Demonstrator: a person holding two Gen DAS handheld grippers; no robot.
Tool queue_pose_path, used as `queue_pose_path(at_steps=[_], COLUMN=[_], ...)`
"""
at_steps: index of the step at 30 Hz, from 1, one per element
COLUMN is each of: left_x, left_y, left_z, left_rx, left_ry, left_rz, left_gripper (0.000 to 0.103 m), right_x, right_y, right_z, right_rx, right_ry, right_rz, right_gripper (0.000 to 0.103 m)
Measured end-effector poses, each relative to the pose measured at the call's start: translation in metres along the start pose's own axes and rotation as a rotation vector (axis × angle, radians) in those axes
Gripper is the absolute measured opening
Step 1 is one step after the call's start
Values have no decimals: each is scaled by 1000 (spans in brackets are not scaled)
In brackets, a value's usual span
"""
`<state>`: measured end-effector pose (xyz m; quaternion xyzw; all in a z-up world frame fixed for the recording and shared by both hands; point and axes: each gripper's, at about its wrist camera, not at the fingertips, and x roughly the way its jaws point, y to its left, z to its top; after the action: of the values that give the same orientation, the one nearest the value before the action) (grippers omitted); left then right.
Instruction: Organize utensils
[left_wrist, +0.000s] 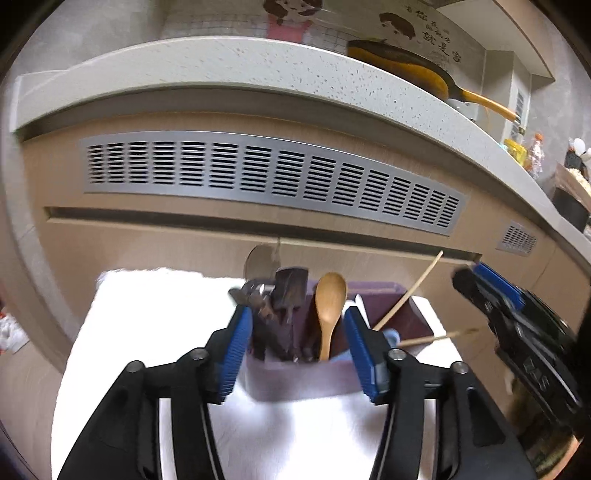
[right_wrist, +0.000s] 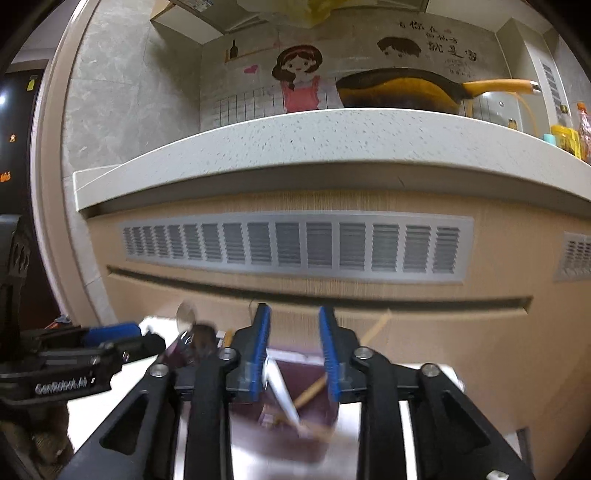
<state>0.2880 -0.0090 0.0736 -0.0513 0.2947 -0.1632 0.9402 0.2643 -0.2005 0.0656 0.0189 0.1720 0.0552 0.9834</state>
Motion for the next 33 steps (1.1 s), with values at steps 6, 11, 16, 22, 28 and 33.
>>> queue_pose_path(at_steps=[6,11,16,22,28,33], left_x=[-49,-89,-123,-152,-152,-150], left_y=[-18,-33,-40,-49,-48,-48], left_z=[-41,-85,-126,-149,-146,-147], left_rx=[43,97,95,96,81,78], left_ry=[-80,-129,-123,-173,-146,-134], left_rz=[72,130,167,229,221,208], left_gripper=[84,101,103,103,103,103], right_x=[-52,-93,-134,-175,-183,-180], right_y=[11,20,22,27,25,21], right_z=[-30,-61,-92,-110,-112,-110], right_rx=[-20,-14,10,28,28,23], right_ry=[49,98,118,95,82,76], right_rz=[-16,-37,-74,-100,-150,-173], right_gripper=[55,66,80,90,91,93])
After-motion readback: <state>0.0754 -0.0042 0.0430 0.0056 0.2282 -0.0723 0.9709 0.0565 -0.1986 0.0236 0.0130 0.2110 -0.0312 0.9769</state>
